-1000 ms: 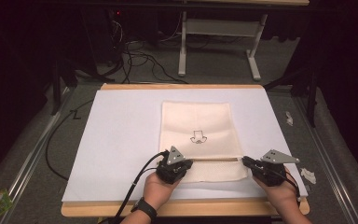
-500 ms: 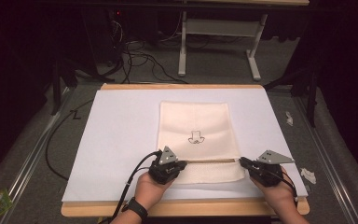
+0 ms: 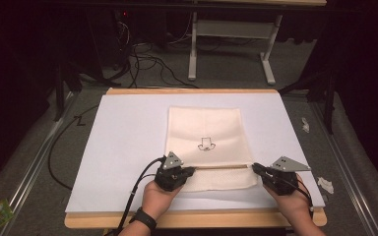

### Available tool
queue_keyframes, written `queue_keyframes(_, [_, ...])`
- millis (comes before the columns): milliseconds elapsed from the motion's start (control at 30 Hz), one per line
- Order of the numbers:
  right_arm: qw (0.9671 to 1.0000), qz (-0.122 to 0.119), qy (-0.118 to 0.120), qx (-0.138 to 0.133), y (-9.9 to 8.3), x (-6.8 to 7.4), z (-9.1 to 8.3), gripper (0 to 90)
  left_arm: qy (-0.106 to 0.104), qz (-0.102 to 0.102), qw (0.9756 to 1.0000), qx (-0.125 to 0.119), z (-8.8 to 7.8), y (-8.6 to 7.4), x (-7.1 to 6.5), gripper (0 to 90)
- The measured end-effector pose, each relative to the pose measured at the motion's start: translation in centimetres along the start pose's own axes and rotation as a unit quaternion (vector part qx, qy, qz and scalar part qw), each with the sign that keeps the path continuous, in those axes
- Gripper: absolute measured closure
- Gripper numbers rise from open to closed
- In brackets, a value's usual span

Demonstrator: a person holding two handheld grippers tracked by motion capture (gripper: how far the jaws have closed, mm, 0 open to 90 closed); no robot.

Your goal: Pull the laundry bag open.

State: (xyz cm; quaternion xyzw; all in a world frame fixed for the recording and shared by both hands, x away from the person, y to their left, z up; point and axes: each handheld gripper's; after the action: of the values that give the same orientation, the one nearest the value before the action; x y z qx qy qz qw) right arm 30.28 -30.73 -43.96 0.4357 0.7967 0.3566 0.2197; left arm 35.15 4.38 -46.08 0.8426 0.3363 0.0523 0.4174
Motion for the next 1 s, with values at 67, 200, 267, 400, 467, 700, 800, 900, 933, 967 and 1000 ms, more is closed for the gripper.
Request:
queue_keyframes(67, [1.0,0.001,0.002,-0.002,0.0,-0.1,-0.1,87.0,-0.006,-0.005,1.0,-0.002,-0.1,0.0,0.3,87.7])
queue_keyframes(200, [1.0,0.0,0.004,0.0,0.1,0.0,0.0,87.1,-0.008,-0.006,1.0,0.0,-0.4,0.0,0.4,87.7])
queue_keyframes(267, [1.0,-0.002,0.005,0.0,0.2,-0.1,0.0,87.2,-0.011,-0.008,0.9999,0.003,-0.5,0.1,0.4,87.8])
queue_keyframes(400, [0.9998,0.012,-0.015,0.003,0.0,-0.8,-0.1,87.4,0.006,-0.03,0.9995,0.002,-1.4,-0.3,1.7,88.2])
queue_keyframes(467, [0.9986,0.043,-0.032,-0.002,-0.7,-2.6,-0.6,87.4,0.019,-0.055,0.9983,-0.005,-2.5,-0.7,3.0,88.2])
queue_keyframes(700, [0.9981,0.053,-0.029,0.01,-1.5,-3.6,-0.6,87.2,0.036,-0.084,0.9958,0.011,-3.9,-1.9,5.1,88.0])
queue_keyframes(800, [0.9984,0.05,-0.024,0.005,-1.3,-3.5,-0.5,86.9,0.027,-0.09,0.9955,0.011,-4.0,-2.1,5.4,87.7])
queue_keyframes(900, [0.9986,0.049,-0.015,0.012,-1.8,-3.6,-0.2,86.1,0.017,-0.081,0.9964,0.015,-4.0,-2.3,5.4,87.5])
queue_keyframes(933, [0.9986,0.049,-0.013,0.017,-2.0,-3.6,-0.1,85.8,0.02,-0.074,0.9969,0.015,-3.9,-2.4,5.4,87.3])
queue_keyframes(967, [0.9986,0.048,-0.011,0.018,-2.0,-3.6,0.0,85.7,0.02,-0.069,0.9971,0.024,-3.7,-2.5,5.3,87.2])
queue_keyframes(1000, [0.9986,0.048,-0.011,0.018,-2.0,-3.6,0.0,85.7,0.02,-0.069,0.9971,0.024,-3.7,-2.5,5.3,87.1])
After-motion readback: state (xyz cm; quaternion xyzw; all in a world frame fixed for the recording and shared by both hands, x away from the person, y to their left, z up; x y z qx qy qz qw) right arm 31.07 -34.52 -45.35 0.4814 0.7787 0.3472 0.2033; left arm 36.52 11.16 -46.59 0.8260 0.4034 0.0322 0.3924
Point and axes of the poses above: each handheld gripper's, and its own axes: z roughly forward along the jaws, y roughly out of its top, x roughly to its left, and after that the axes turned 6 degrees about x, right-handed
